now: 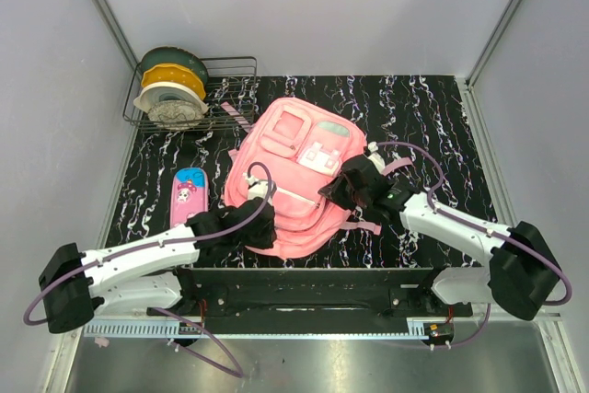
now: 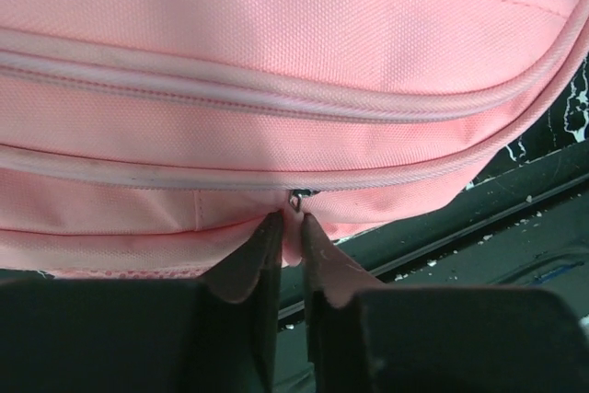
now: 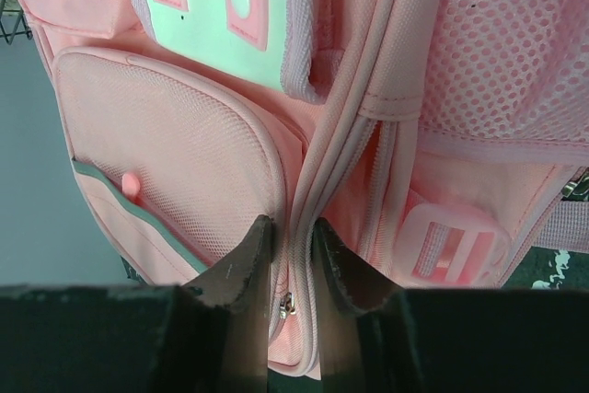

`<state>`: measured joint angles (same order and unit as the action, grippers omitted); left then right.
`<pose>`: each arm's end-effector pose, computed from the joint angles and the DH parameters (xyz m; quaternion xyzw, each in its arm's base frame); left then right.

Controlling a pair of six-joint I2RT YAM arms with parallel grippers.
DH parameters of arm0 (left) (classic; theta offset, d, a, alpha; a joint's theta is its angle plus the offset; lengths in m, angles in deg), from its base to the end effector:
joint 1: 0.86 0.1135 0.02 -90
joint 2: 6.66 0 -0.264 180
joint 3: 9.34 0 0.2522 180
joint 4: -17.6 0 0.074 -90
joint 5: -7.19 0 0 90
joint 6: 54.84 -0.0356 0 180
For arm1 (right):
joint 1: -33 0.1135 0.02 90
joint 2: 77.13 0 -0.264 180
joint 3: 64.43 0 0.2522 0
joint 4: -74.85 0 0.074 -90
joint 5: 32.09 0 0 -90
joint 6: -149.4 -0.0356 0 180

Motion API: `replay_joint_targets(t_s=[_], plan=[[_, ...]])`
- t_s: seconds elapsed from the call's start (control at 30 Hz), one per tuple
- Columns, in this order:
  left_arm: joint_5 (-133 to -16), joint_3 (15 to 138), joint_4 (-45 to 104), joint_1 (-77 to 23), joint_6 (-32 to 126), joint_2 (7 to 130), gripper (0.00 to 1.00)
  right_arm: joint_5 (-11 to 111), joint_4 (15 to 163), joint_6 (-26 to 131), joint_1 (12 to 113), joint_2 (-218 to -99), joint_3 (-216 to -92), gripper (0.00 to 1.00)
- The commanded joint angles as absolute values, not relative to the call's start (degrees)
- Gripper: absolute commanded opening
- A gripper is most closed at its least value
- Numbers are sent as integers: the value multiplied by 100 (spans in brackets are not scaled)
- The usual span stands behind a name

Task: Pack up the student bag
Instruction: Unzip the student bag at the center of the board.

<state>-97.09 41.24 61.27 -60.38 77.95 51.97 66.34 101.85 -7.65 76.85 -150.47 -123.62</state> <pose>0.1088 -0.1675 0.2184 0.0961 0.9334 -0.1797 0.2955 0.1991 0.1840 0.2329 0.2124 0.8834 0.3017 0.2890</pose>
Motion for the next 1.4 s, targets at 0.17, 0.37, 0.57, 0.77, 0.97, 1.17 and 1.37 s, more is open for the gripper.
replay_joint_targets(t_s=[0.17, 0.37, 0.57, 0.77, 0.97, 1.17, 1.37], plan=[[-10302, 4204, 5887, -6053, 7876, 5127, 0, 6740, 10074, -485, 7668, -14630, -12530, 0], [-10654, 4380, 6317, -5992, 7665, 4889, 0, 7302, 10478, 16, 7668, -14261, -12548, 0], [-10636, 4520, 6686, -5536, 7314, 4450, 0, 7321, 10716, 289, 7387, -13954, -12373, 0], [-10329, 4696, 6959, -4535, 6594, 4177, 0, 7040, 10769, 675, 6983, -13645, -12205, 0], [-9626, 4775, 6520, -3584, 5995, 4387, 0, 6653, 10830, 1088, 6815, -13557, -12223, 0], [-9371, 4995, 6221, -3311, 5942, 4968, 23, 6469, 10699, 887, 6815, -13487, -12223, 0], [-9440, 4723, 6168, -3302, 6495, 4144, 99, 6581, 10426, 500, 6806, -13706, -12222, 0]])
